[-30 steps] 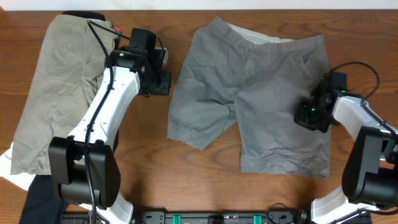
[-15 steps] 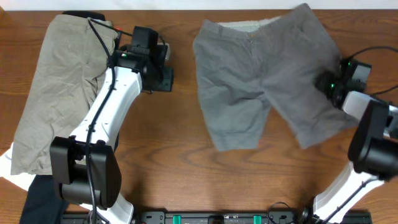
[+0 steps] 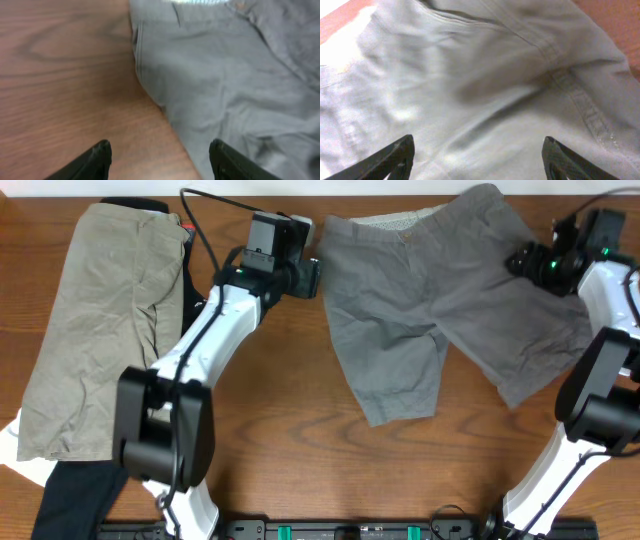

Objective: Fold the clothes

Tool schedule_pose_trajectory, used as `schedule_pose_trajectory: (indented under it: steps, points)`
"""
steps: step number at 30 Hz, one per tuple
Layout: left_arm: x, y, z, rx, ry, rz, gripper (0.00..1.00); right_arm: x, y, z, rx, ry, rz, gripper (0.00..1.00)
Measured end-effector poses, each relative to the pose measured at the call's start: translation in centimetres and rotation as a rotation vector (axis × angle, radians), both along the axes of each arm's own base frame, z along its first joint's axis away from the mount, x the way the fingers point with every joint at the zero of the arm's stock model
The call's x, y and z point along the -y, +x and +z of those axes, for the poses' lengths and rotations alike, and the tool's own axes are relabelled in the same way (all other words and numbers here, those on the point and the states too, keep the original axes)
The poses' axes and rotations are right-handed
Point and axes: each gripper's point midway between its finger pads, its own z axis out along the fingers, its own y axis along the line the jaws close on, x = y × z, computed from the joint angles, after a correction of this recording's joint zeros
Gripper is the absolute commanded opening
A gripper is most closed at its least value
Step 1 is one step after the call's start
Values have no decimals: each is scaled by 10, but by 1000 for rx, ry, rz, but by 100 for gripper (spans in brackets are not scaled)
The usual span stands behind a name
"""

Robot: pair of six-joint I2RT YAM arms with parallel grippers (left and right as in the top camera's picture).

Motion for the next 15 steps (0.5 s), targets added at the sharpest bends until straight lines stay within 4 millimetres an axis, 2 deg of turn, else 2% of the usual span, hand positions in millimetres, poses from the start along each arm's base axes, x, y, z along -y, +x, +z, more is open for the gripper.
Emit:
schedule_pose_trajectory:
  steps: [4,7,10,15]
  points:
    - [4,11,-34,-22,-2,-9,65,-31,-10,52,41,-32,91,82]
    - [9,17,-53,-38,-19,-27,65,-52,-19,80,67,-46,144,81]
    - [16,22,-62,-43,-47,-49,65,-66,-25,93,81,-52,179,82]
    - [24,20,-72,-70,-84,-75,64,-83,-27,95,77,-53,219,81]
